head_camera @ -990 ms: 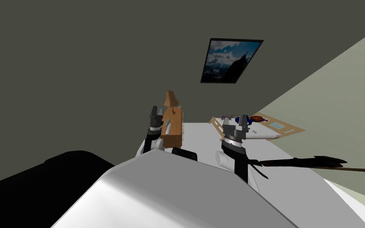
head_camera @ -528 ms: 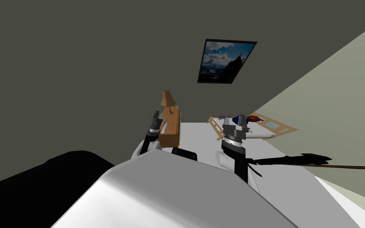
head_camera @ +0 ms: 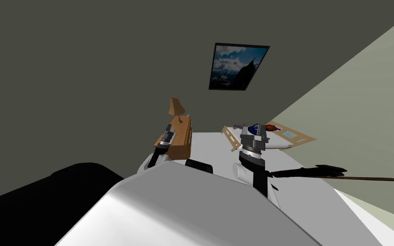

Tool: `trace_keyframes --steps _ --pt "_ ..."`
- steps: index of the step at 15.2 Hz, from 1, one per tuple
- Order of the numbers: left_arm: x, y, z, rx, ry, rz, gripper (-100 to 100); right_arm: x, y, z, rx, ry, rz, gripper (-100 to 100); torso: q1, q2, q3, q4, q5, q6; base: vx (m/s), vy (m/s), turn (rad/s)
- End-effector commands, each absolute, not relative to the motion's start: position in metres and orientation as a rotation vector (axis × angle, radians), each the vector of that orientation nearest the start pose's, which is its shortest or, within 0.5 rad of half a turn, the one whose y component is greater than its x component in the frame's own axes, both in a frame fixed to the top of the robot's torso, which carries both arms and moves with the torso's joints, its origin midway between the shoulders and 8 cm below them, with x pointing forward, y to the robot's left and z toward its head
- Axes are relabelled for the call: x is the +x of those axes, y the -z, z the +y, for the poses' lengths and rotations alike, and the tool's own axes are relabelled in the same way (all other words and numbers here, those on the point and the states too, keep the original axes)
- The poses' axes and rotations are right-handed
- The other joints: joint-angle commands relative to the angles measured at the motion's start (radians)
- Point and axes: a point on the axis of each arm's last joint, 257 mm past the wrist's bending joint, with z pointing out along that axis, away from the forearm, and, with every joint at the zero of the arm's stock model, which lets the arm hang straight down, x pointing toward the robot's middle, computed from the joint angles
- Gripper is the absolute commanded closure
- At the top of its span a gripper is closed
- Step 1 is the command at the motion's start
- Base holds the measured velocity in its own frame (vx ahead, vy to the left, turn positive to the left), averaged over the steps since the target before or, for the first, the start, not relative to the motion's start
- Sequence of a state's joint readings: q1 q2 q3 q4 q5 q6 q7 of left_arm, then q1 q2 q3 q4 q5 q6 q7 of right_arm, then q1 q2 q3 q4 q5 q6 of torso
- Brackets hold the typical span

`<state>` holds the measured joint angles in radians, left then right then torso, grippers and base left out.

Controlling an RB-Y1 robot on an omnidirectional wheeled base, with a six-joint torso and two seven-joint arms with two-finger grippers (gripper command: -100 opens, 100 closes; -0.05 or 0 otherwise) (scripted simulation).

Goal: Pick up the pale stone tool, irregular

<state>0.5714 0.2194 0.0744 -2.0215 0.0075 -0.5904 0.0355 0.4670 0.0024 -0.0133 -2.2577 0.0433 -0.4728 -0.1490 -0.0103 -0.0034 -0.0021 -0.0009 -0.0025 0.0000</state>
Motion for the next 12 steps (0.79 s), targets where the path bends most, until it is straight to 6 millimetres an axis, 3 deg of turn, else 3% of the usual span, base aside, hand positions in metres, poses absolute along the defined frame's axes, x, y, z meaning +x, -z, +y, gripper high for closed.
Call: trace_keyframes --steps 1,4,5,8,9,11,12 --pt "0.352 0.115 0.341 -0.75 1.154 0.954 -100 0.355 -0.02 -0.277 0.706 -1.406 0.607 0 0.0 0.0 0.0 0.0 0.0 0.0 0.037 -0.11 -0.018" --pt "0.348 0.147 0.364 -0.829 1.121 0.993 -100 0.355 -0.02 -0.277 0.706 -1.406 0.607 0 0.0 -0.002 -0.001 0.0 0.0 0.0 0.087 -0.151 -0.026" --pt "0.343 0.163 0.384 -0.881 1.102 1.008 -100 0.355 -0.02 -0.277 0.706 -1.406 0.607 0 -0.001 -0.003 -0.002 -0.001 0.0 0.0 0.123 -0.18 -0.026" --pt "0.333 0.195 0.411 -0.968 1.059 1.034 -100 0.355 -0.02 -0.277 0.706 -1.406 0.607 0 -0.002 -0.006 -0.003 -0.001 0.0 0.0 0.134 -0.162 -0.024" --pt "0.325 0.205 0.43 -1.016 1.041 1.033 -100 0.355 -0.02 -0.277 0.706 -1.406 0.607 0 -0.001 -0.006 -0.003 -0.001 0.0 0.0 0.144 -0.169 -0.029" --pt "0.321 0.219 0.436 -1.043 1.022 1.046 -100 0.355 -0.02 -0.277 0.706 -1.406 0.607 0 -0.001 -0.007 -0.004 -0.001 0.0 0.0 0.112 -0.127 -0.007" --pt "0.31 0.231 0.458 -1.098 0.998 1.041 -100 0.355 -0.02 -0.277 0.706 -1.406 0.607 0 0.001 -0.005 -0.003 -0.001 0.0 0.0 0.095 -0.105 -0.029"
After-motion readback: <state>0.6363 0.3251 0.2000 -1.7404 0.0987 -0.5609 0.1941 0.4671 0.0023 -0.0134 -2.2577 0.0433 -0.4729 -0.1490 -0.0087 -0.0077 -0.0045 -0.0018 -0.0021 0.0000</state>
